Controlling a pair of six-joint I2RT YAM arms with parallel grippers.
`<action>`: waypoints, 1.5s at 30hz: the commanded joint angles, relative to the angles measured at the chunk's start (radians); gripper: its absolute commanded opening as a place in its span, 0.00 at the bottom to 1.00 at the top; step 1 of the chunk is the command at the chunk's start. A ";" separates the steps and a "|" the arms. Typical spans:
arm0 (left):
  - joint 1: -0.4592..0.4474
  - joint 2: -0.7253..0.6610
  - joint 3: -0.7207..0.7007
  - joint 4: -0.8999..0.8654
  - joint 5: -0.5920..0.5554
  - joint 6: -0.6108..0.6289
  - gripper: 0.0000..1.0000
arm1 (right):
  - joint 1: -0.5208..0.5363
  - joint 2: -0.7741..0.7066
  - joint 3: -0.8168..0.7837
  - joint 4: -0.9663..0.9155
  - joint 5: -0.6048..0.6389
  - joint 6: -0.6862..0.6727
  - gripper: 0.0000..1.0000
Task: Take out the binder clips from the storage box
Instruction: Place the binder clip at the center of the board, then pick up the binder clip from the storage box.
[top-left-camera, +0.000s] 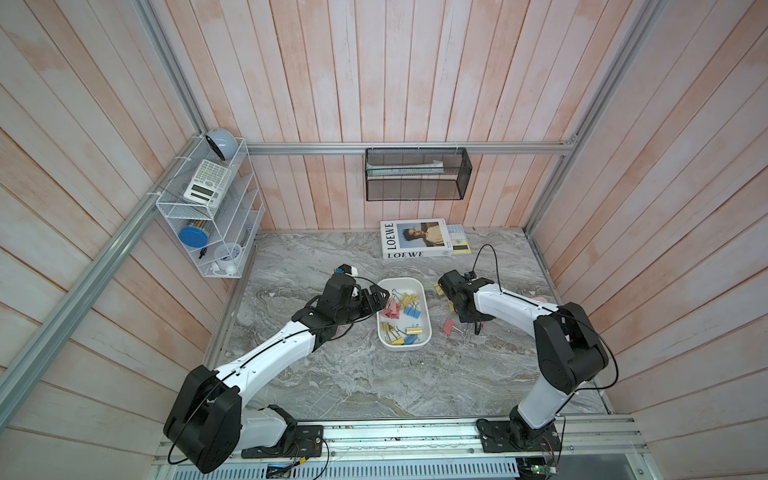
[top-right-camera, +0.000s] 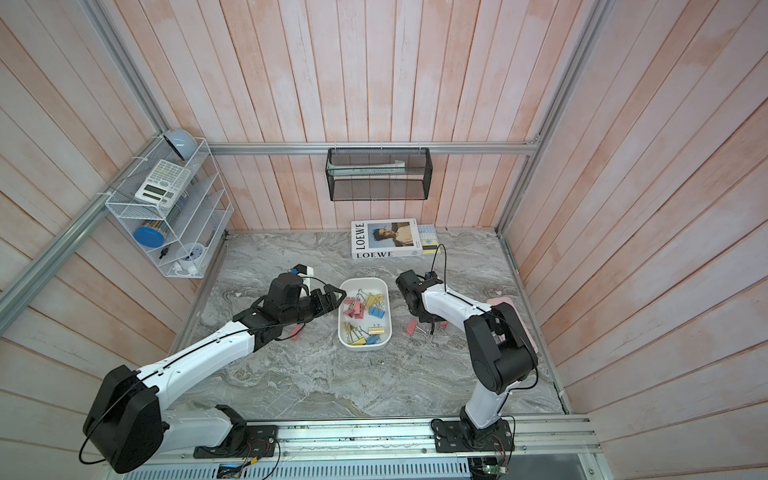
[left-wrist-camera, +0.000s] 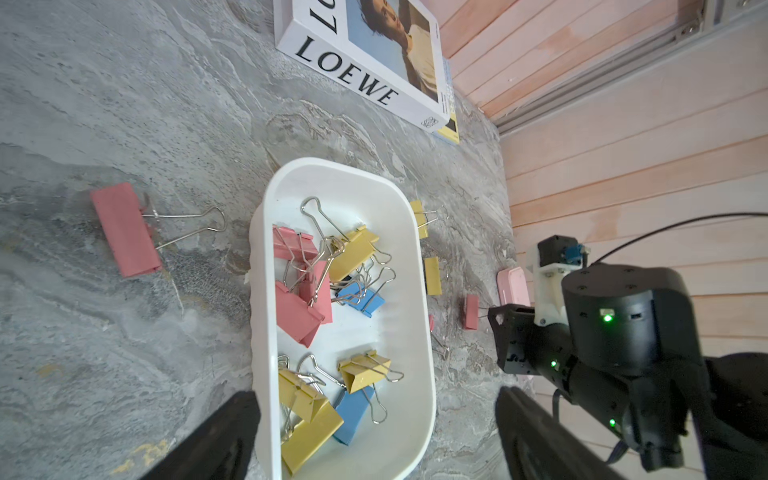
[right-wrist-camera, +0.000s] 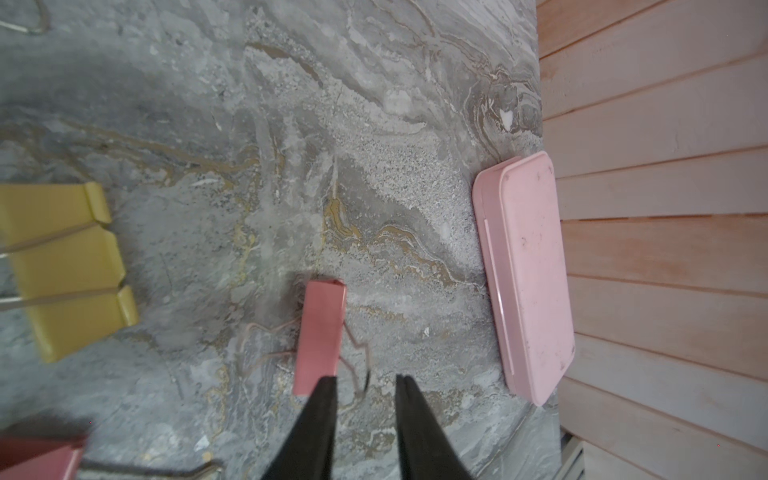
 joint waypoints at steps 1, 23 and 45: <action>-0.040 0.035 0.053 -0.078 -0.028 0.065 0.88 | -0.003 -0.028 0.010 -0.002 -0.043 0.010 0.45; -0.264 0.440 0.419 -0.395 -0.105 0.551 0.50 | 0.002 -0.310 -0.035 0.023 -0.210 0.009 0.94; -0.286 0.676 0.666 -0.532 -0.184 0.768 0.20 | 0.001 -0.330 -0.060 0.018 -0.203 0.008 0.95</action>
